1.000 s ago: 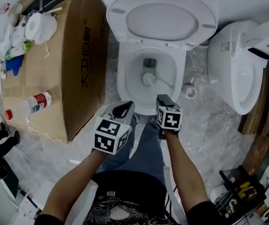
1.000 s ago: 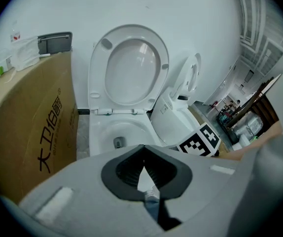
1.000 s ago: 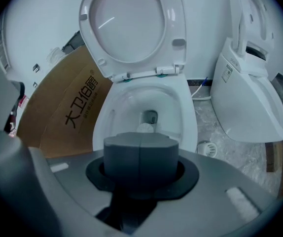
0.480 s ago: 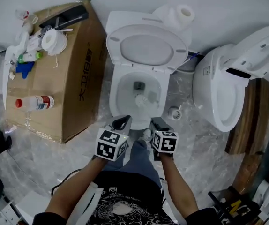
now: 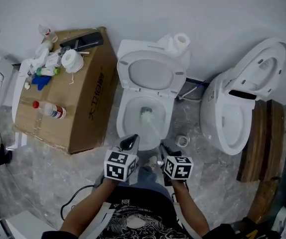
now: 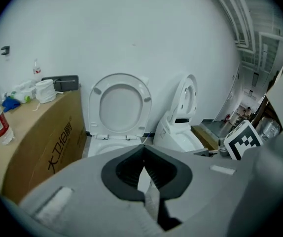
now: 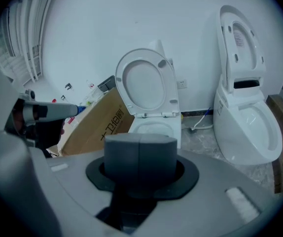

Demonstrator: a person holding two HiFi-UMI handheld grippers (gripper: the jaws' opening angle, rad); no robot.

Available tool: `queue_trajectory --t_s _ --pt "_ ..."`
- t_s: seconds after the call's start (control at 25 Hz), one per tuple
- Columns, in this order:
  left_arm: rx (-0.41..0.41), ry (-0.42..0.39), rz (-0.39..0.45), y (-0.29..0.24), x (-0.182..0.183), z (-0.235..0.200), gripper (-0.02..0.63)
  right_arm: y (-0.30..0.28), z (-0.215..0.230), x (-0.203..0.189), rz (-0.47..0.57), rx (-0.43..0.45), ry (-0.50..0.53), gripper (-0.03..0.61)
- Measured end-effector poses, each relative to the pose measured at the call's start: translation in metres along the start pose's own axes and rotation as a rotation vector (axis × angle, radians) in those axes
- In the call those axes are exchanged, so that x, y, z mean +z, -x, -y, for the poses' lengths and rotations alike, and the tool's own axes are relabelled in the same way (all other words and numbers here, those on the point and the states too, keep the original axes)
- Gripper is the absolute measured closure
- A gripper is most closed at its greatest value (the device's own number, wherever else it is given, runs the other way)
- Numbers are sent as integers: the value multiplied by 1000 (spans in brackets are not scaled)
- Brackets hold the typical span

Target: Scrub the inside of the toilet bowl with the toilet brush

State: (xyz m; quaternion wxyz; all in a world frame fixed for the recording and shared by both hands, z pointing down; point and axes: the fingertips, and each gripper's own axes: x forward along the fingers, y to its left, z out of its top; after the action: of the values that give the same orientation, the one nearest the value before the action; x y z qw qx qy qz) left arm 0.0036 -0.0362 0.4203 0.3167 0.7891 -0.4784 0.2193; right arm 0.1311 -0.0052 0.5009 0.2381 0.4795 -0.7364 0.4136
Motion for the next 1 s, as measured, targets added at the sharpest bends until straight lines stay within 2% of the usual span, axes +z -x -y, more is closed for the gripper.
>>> queue_trajectory --t_s 0.2,0.52,0.72,1.0 --pt "-31 -20 41 21 3 17 617 35 -17 11 72 3 23 426" --pt "-105 -53 96 63 10 27 617 75 -61 25 186 -40 43 426" --pt "-162 -85 133 93 8 33 617 103 -95 21 248 -70 28 426" --pt "-220 -133 130 115 -4 39 617 130 -127 11 318 -125 31 426"
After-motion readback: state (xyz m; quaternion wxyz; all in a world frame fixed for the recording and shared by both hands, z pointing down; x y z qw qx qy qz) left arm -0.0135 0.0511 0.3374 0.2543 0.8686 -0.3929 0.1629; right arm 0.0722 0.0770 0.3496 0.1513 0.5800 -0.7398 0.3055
